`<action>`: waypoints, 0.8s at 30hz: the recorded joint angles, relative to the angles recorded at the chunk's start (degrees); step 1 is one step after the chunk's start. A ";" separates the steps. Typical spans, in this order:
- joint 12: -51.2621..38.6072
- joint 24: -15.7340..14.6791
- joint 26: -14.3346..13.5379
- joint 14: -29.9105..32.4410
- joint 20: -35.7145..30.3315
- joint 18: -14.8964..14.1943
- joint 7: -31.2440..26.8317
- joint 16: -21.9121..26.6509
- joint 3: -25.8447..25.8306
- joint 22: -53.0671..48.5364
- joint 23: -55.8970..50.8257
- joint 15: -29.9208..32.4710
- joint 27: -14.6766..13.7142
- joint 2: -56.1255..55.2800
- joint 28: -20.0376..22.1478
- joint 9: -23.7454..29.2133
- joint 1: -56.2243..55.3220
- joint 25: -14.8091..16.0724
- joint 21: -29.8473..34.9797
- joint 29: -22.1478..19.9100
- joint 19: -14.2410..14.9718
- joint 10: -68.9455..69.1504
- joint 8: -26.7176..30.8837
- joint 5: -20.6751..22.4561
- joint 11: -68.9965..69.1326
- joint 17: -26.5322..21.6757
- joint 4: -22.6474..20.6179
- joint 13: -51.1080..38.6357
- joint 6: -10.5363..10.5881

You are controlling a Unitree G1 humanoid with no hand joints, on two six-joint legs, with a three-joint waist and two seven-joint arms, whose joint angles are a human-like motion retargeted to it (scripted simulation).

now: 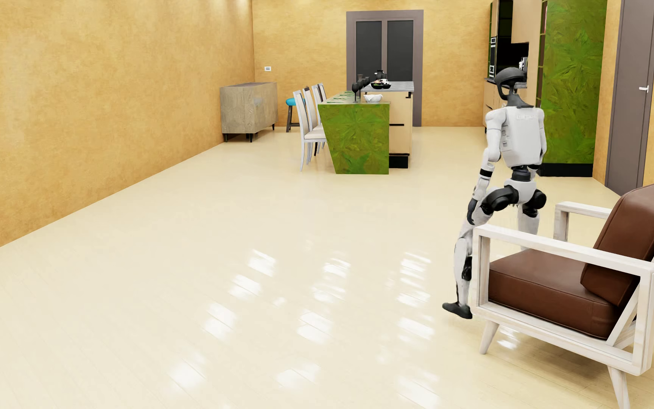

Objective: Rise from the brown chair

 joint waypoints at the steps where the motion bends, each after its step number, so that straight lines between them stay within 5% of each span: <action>1: 0.93 0.49 0.11 1.77 1.01 1.04 0.66 -0.76 0.58 1.62 -1.18 0.66 -0.69 3.17 -1.03 -0.67 0.29 -0.67 1.35 0.09 -0.12 -7.06 -0.24 -0.11 -3.40 0.75 0.23 -1.63 -0.49; 5: 5.30 0.06 0.02 2.84 3.39 11.18 3.33 -3.07 2.37 5.12 -6.62 3.88 -1.56 19.09 -1.49 -4.43 1.96 -2.14 4.84 -1.29 1.27 -24.90 -3.32 1.15 -19.09 2.25 -2.97 -6.45 0.43; 8: 6.89 -0.76 -0.10 2.07 6.62 11.29 2.73 -3.69 3.44 4.13 -7.61 7.08 -1.44 22.75 -0.94 -6.55 1.13 -1.59 7.23 -2.99 2.29 -16.65 -4.54 -0.44 -17.66 2.83 -2.93 -6.99 -0.07; 9: 6.60 -1.45 -1.25 2.64 5.58 8.74 2.47 -3.11 4.07 4.78 -6.79 8.61 -1.55 20.85 -0.86 -6.95 1.90 -1.38 6.69 -3.13 3.71 -14.83 -4.02 -2.40 -11.06 2.98 -3.25 -5.86 -1.49; 12: 4.11 0.64 -0.89 0.03 3.18 13.91 5.03 -0.54 0.56 6.02 -1.17 22.16 -0.34 8.96 -3.30 -7.07 13.05 -0.77 3.75 -0.11 7.57 -20.06 -0.37 -3.59 19.82 3.47 -6.99 -0.43 -2.02; 14: -0.45 -0.40 -1.04 -2.07 0.35 14.93 6.20 1.80 -2.21 7.15 2.99 17.67 -0.08 0.26 -4.53 -5.68 23.42 -0.27 0.85 2.24 8.30 -26.14 0.93 -2.98 36.62 2.95 -7.75 3.34 -0.98; 15: -2.27 -1.38 1.05 -3.23 -2.93 15.28 7.51 2.90 -3.50 7.64 5.11 16.70 1.10 -5.31 -4.15 -6.35 27.81 0.57 -0.34 1.39 8.09 -28.68 1.92 -1.78 41.37 2.80 -8.05 6.72 -0.40; 17: -8.39 -3.15 -0.71 -5.10 -5.09 14.99 7.45 4.61 -6.81 6.37 8.69 12.87 1.26 -14.50 -3.36 -4.50 36.81 0.65 -5.57 1.95 9.94 -33.71 4.46 0.11 42.53 2.31 -8.48 10.54 0.29; 19: -13.22 -5.11 -0.77 -6.65 -5.29 13.01 8.40 5.82 -9.75 4.03 10.82 10.27 1.15 -22.92 -2.16 -4.59 44.89 1.69 -8.23 1.98 11.03 -39.08 8.14 2.45 31.75 1.26 -8.44 14.80 1.05; 21: -15.72 -7.22 -2.31 -9.49 -6.39 13.53 8.56 5.22 -10.66 0.72 11.14 17.52 1.53 -23.44 0.12 -5.14 51.23 3.83 -12.16 1.21 9.53 -41.37 8.12 4.01 5.29 1.23 -8.79 19.39 1.59; 23: -16.71 -5.15 -2.98 -13.47 -7.59 9.48 11.32 4.74 -10.64 -0.79 11.77 20.84 0.65 -21.14 -0.60 -8.09 54.83 4.69 -16.93 2.86 9.81 -38.98 4.11 3.55 -22.26 0.59 -7.93 23.33 2.01; 24: -16.40 -4.23 -3.59 -14.78 -7.33 8.14 11.70 4.30 -10.92 -1.45 11.94 21.72 1.21 -21.27 -0.88 -8.65 57.02 3.36 -19.14 2.16 10.83 -37.50 3.77 3.48 -25.12 0.43 -7.23 24.62 2.45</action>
